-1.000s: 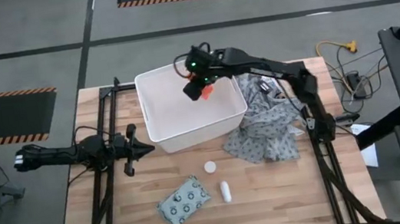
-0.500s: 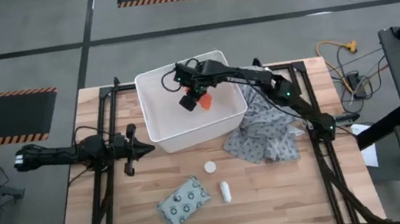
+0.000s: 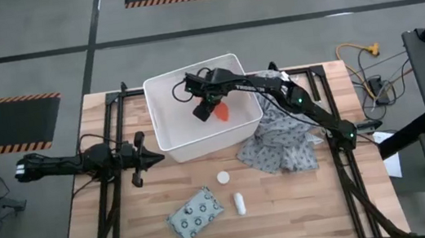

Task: Pick & place medical supplies in basket/bin
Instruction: Put the orange bandage into the white bin, then put the white medicine bottle into the white bin

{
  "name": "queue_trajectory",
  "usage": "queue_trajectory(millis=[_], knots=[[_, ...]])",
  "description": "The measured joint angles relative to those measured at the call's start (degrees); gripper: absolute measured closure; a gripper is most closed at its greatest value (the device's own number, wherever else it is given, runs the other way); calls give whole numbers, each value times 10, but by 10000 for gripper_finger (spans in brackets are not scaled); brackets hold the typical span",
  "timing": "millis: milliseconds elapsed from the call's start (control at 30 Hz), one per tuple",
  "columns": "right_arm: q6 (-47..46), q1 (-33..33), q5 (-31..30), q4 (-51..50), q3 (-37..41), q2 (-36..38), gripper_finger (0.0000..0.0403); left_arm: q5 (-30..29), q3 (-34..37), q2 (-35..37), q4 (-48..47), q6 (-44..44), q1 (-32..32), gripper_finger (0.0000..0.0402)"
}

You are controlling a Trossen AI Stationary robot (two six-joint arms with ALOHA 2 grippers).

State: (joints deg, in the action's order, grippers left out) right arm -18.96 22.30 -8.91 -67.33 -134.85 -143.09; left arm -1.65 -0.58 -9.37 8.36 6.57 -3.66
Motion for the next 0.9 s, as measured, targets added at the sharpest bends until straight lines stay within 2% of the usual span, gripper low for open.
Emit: queue_trajectory(millis=[233, 400, 533, 700, 900], knots=[[-4, 2, 2, -22, 0, 1, 175, 0, 0, 0, 0, 0, 0, 402], [-5, 1, 11, -29, 0, 17, 133, 0, 0, 0, 0, 0, 0, 402], [-5, -1, 8, -18, 0, 55, 123, -1, 0, 0, 0, 0, 0, 402], [2, -13, 0, 12, 0, 124, 129, -1, 0, 0, 0, 0, 0, 402], [73, -61, -1, 38, 0, 215, 144, -1, 0, 0, 0, 0, 0, 402]])
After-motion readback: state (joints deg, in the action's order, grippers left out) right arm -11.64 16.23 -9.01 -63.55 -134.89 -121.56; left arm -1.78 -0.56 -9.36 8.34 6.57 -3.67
